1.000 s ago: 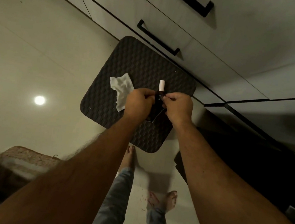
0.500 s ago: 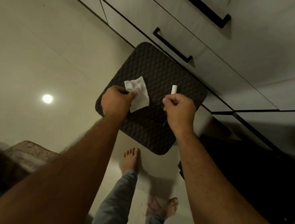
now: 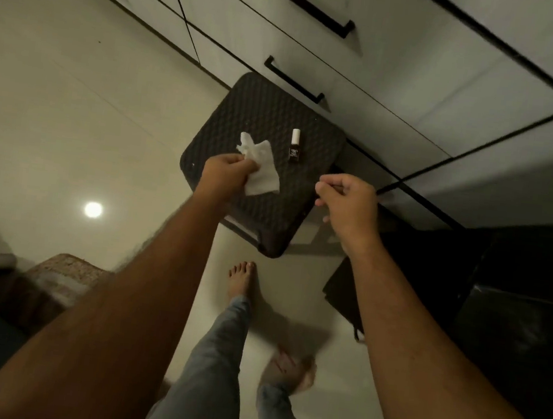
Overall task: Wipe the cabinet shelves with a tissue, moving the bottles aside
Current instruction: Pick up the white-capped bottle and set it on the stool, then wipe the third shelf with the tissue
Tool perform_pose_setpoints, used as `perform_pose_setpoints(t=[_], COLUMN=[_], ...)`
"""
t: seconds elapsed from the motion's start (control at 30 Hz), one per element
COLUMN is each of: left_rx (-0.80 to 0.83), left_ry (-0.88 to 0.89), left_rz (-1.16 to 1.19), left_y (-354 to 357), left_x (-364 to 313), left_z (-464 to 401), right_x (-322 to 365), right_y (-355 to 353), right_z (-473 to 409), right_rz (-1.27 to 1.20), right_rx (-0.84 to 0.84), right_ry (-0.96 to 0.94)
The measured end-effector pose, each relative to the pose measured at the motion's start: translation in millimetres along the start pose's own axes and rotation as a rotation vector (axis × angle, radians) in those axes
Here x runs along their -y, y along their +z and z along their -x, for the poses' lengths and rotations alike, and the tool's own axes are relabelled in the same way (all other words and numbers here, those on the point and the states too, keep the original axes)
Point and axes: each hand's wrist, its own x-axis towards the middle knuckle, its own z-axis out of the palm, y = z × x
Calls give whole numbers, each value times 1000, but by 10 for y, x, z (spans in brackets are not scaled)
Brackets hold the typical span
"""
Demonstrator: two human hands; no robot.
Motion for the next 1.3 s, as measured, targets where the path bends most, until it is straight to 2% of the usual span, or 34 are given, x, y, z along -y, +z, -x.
perform_pose_setpoints(t=[0.13,0.27,0.37,0.47,0.6,0.83,1.03,1.17,1.3], left_rx=[189,375,497,553,587,713,711,743,789], left_ry=[79,168,203,262,328,431,489,553,712], left_rz=[11,-12,-39,-106,-232,-352,-458,-465,-556], left_y=[130,428,665,916,1272,1738,1987,2136,2269], left_x=[-183,-298,-370,-444,-483,-509,-675,-844,-1008], left_z=[1036,2107,2736,3221,3735,4276,4193,4082,3974], right_x=[196,270,249,203,105,-103,-135,-128,-184], right_y=[-605,-1261,-1683,-2064,-2511,-2965,-3184,-3258,-3261], right_z=[731,1559,2097,2575,3070,3574,3615,3524,3433], right_rz=[-101,-169,-344,-519,-641,-731,-797,-784,-829], right_rx=[13,109,178,162,28,-186,-534,-693,-884], right_ry=[30,81,117,87,9,-20,39,59,85])
